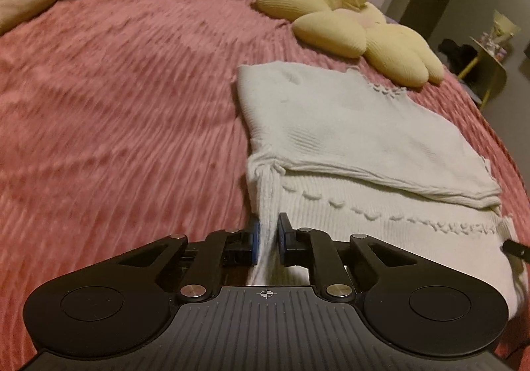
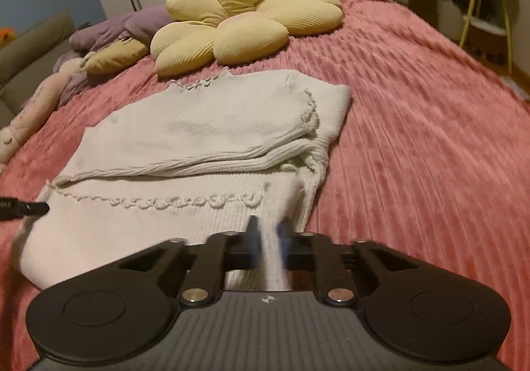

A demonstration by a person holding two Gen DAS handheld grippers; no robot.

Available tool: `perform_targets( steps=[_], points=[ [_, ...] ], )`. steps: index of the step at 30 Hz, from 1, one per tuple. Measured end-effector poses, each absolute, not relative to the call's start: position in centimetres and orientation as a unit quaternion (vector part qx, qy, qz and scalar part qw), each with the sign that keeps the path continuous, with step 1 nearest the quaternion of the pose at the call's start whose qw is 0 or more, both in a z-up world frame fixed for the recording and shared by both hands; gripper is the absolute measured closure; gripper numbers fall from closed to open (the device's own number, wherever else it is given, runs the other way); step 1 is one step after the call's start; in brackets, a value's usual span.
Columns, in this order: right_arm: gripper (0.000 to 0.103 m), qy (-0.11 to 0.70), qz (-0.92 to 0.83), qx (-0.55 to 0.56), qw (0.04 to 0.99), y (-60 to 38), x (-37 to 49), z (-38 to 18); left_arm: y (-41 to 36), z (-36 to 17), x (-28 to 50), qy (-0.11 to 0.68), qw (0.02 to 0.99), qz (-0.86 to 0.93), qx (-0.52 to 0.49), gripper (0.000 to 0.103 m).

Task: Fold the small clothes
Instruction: 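Lay the hem over the folded sleeves and open both grippers, then grasp the sweater's side edge with both grippers and lift it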

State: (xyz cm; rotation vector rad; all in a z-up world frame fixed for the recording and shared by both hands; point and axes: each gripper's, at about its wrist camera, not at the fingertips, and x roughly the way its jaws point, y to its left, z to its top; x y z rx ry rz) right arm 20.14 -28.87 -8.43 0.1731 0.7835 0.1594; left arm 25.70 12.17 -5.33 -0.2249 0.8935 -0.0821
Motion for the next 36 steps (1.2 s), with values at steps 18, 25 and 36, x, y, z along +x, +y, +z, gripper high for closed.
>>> perform_targets(
  steps=[18, 25, 36],
  points=[
    [0.092, 0.408, 0.079, 0.053, 0.908, -28.2, 22.0, -9.0, 9.6, -5.6, 26.3, 0.429, 0.898, -0.072, -0.063, 0.080],
    [0.095, 0.402, 0.092, 0.018, 0.911, -27.6, 21.7, -8.3, 10.0, -4.2, 26.1, 0.413, 0.906, -0.078, -0.056, 0.094],
    [0.096, 0.295, 0.080, 0.043, 0.951, -27.9, 24.0, -2.7, 9.9, 2.4, 30.4, 0.298, 0.950, -0.070, -0.060, 0.094]
  ],
)
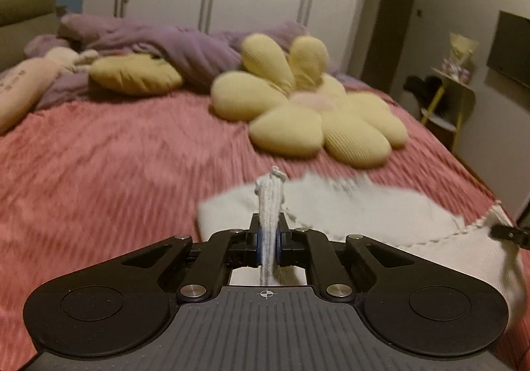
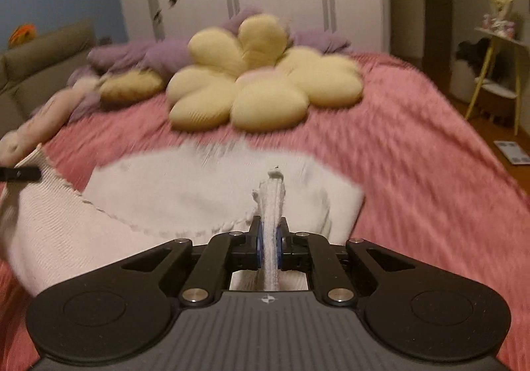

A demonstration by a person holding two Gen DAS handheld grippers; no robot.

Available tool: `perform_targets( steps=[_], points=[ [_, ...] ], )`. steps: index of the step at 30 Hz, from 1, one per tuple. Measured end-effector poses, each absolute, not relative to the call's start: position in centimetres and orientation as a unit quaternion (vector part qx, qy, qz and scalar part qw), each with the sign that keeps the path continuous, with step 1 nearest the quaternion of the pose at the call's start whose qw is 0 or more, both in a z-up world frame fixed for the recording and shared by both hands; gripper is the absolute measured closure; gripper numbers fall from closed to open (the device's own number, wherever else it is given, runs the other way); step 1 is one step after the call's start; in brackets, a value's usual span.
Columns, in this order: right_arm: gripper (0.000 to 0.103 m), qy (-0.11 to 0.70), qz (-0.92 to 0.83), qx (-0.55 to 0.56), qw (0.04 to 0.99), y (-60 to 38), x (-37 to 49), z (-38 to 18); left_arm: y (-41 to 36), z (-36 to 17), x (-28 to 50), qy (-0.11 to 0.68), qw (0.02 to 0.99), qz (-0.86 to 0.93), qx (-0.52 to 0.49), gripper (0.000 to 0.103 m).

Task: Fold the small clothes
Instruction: 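Grasp the sweater's side edge with both grippers and lift it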

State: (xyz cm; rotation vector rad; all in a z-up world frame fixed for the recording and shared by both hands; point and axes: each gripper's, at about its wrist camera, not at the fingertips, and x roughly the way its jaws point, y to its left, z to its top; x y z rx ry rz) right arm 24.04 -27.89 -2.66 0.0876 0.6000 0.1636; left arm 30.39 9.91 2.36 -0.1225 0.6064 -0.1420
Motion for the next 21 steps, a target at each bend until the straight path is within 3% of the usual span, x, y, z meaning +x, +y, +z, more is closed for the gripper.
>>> perform_targets(
  steps=[4, 9, 10, 13, 14, 16, 17, 19, 21],
  points=[
    [0.096, 0.290, 0.053, 0.052, 0.954, -28.2, 27.4, -3.1, 9.7, 0.1, 34.2, 0.323, 0.943, -0.047, -0.063, 0.094],
    [0.095, 0.344, 0.042, 0.071, 0.936, -29.0, 30.7, -6.7, 10.1, -4.1, 35.8, 0.380, 0.922, -0.049, -0.062, 0.093],
    [0.095, 0.354, 0.041, 0.069, 0.932, -29.1, 30.9, -7.4, 10.0, -4.4, 35.5, 0.380, 0.921, -0.057, -0.062, 0.091],
    [0.089, 0.364, 0.047, 0.071, 0.928, -29.3, 30.9, -8.3, 10.2, -4.9, 35.0, 0.377, 0.921, -0.075, -0.069, 0.069],
    [0.084, 0.364, 0.052, 0.076, 0.927, -29.4, 31.0, -8.3, 10.1, -5.1, 35.1, 0.382, 0.918, -0.079, -0.071, 0.068],
    [0.079, 0.369, 0.059, 0.079, 0.924, -29.3, 31.5, -8.4, 9.7, -5.4, 35.5, 0.396, 0.912, -0.081, -0.067, 0.076],
    [0.078, 0.372, 0.060, 0.074, 0.923, -29.1, 31.8, -8.4, 9.4, -5.4, 35.5, 0.400, 0.911, -0.082, -0.054, 0.094],
    [0.079, 0.377, 0.056, 0.046, 0.924, -28.3, 32.1, -8.5, 8.6, -5.1, 35.6, 0.402, 0.912, -0.079, -0.020, 0.093],
    [0.097, 0.378, 0.056, 0.022, 0.924, -27.7, 32.3, -8.4, 8.2, -4.1, 35.6, 0.398, 0.915, -0.074, -0.006, 0.094]
  ],
)
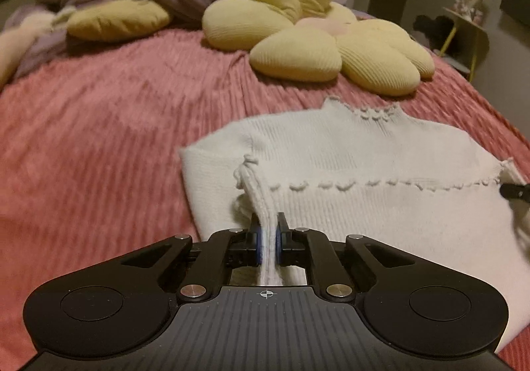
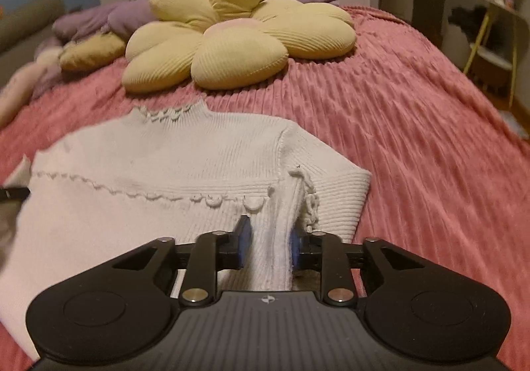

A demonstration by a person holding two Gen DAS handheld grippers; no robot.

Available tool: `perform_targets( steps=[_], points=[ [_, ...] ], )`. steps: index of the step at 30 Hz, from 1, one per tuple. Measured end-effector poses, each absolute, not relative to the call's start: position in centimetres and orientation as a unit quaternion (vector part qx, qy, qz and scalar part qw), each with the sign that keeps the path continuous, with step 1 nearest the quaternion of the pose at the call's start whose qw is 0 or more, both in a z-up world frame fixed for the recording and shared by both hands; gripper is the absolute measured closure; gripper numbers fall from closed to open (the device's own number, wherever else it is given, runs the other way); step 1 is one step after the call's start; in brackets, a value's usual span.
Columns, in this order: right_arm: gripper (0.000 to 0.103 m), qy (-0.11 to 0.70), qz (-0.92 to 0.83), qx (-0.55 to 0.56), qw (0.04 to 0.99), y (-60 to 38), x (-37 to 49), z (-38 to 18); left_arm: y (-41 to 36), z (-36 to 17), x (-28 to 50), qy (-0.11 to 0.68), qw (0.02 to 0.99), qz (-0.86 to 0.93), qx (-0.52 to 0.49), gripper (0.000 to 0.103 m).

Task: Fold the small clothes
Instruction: 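Grasp the sweater's side edge with both grippers and lift it, then fold the side edge over the sweater and open both grippers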

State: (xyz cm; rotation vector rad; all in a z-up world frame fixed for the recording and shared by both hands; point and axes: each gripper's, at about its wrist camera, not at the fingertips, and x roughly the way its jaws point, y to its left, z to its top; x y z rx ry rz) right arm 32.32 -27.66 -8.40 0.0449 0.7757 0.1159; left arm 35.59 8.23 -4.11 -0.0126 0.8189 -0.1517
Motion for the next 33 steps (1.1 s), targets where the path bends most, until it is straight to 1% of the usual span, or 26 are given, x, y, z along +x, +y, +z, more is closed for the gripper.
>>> perform_targets(
  steps=[5, 8, 11, 15, 19, 24, 25, 27, 28, 29, 30, 31, 32, 33],
  points=[
    [0.097, 0.333, 0.044, -0.012, 0.942, -27.1, 32.6, -5.9, 8.6, 0.5, 37.3, 0.332, 0.941, -0.061, -0.009, 0.094],
    [0.097, 0.312, 0.012, -0.020, 0.950, -26.8, 34.9, -4.8, 8.6, 1.0, 40.3, 0.314, 0.949, -0.020, -0.014, 0.094],
    [0.097, 0.295, -0.032, -0.022, 0.955, -26.5, 38.0, -4.5, 8.4, -0.2, 43.2, 0.311, 0.950, 0.022, -0.020, 0.094],
    [0.097, 0.294, -0.065, -0.004, 0.954, -26.6, 41.4, -5.8, 8.0, -3.4, 45.9, 0.319, 0.945, 0.060, -0.027, 0.093],
    [0.096, 0.302, -0.097, -0.018, 0.948, -26.4, 43.4, -8.6, 7.6, -7.0, 47.0, 0.341, 0.937, 0.080, -0.008, 0.093],
    [0.096, 0.305, -0.109, -0.037, 0.945, -26.1, 44.0, -11.1, 7.5, -9.8, 47.0, 0.343, 0.935, 0.087, 0.011, 0.090],
    [0.096, 0.305, -0.110, -0.038, 0.945, -26.1, 44.1, -11.4, 7.6, -10.0, 47.0, 0.341, 0.936, 0.090, 0.010, 0.087],
    [0.094, 0.304, -0.110, -0.035, 0.945, -26.3, 44.3, -11.9, 7.5, -10.3, 47.3, 0.343, 0.933, 0.109, 0.015, 0.068],
    [0.092, 0.305, -0.110, -0.035, 0.945, -26.4, 44.5, -12.0, 7.5, -10.4, 47.3, 0.343, 0.930, 0.128, 0.019, 0.046],
    [0.091, 0.308, -0.110, -0.035, 0.944, -26.4, 44.6, -12.1, 7.6, -10.4, 47.4, 0.346, 0.926, 0.150, 0.020, 0.027],
    [0.089, 0.310, -0.111, -0.036, 0.944, -26.4, 44.7, -12.2, 8.0, -10.3, 47.6, 0.352, 0.921, 0.167, 0.014, 0.021],
    [0.086, 0.311, -0.113, -0.038, 0.943, -26.4, 44.7, -12.3, 8.6, -10.0, 47.6, 0.362, 0.916, 0.172, -0.003, 0.017],
    [0.073, 0.313, -0.120, -0.042, 0.941, -26.4, 44.9, -12.3, 9.3, -9.5, 47.4, 0.369, 0.915, 0.164, -0.020, 0.017],
    [0.045, 0.315, -0.138, -0.048, 0.938, -26.4, 44.9, -12.1, 9.9, -8.8, 46.9, 0.375, 0.914, 0.154, -0.031, 0.016]
  ],
)
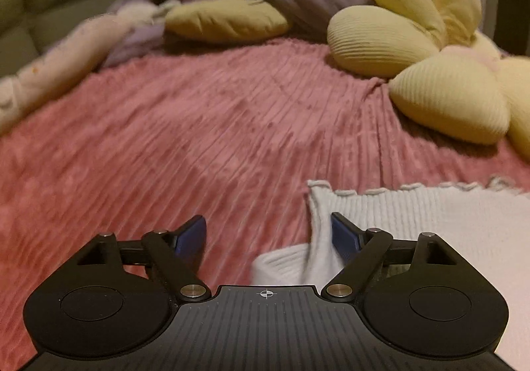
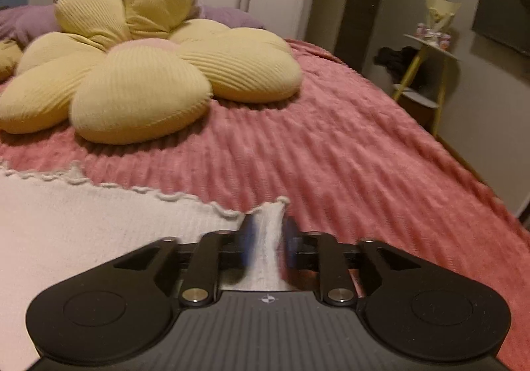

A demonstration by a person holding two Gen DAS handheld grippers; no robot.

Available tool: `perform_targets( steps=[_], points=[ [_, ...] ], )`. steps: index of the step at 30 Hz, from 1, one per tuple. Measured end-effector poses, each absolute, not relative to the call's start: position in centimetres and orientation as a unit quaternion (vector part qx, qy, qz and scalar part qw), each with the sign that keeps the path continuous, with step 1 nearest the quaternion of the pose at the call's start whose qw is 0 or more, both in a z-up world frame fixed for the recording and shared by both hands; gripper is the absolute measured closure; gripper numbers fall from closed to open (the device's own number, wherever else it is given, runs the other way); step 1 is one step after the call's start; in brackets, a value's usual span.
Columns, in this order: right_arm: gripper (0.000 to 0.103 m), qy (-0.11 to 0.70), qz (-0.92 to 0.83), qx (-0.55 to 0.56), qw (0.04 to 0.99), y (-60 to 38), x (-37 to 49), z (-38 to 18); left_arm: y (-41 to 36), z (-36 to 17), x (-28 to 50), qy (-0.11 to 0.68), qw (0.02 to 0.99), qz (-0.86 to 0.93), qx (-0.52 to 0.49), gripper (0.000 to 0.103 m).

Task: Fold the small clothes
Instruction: 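Fold the side edge over the sweater and open both grippers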

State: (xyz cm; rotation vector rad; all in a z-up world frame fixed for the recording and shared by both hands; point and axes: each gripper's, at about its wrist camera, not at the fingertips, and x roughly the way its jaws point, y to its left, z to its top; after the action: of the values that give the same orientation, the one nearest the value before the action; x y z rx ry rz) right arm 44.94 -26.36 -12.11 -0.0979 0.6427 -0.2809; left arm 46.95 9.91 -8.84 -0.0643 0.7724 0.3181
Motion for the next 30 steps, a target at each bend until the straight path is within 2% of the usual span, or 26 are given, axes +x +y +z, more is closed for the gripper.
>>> perform_targets(
  steps=[1, 2, 5, 9, 16, 23, 30],
  points=[
    [0.034, 0.316, -0.163, -0.052, 0.933, -26.6, 44.8, -11.7, 10.3, -8.1, 46.1, 0.380, 0.912, 0.149, -0.033, 0.015],
    [0.028, 0.316, -0.166, -0.039, 0.933, -27.2, 44.4, -11.1, 10.5, -7.5, 45.3, 0.380, 0.914, 0.142, -0.029, 0.013],
    [0.028, 0.299, -0.131, 0.013, 0.945, -28.9, 40.6, -9.1, 10.4, -6.0, 41.0, 0.372, 0.923, 0.101, -0.008, 0.007],
    [0.025, 0.292, -0.092, 0.055, 0.951, -29.6, 32.9, -7.5, 10.3, -6.2, 36.1, 0.395, 0.916, 0.072, 0.012, 0.006],
    [0.025, 0.330, -0.036, 0.109, 0.937, -29.3, 20.7, -8.5, 8.9, -6.5, 30.1, 0.424, 0.904, 0.059, 0.015, 0.006],
    [0.025, 0.346, -0.005, 0.125, 0.930, -29.0, 17.7, -7.4, 7.8, -5.4, 27.8, 0.432, 0.900, 0.058, 0.004, 0.006],
    [0.026, 0.357, 0.024, 0.141, 0.923, -28.0, 18.9, -7.5, 7.6, -5.3, 27.6, 0.434, 0.900, 0.043, -0.005, 0.006]
  ],
)
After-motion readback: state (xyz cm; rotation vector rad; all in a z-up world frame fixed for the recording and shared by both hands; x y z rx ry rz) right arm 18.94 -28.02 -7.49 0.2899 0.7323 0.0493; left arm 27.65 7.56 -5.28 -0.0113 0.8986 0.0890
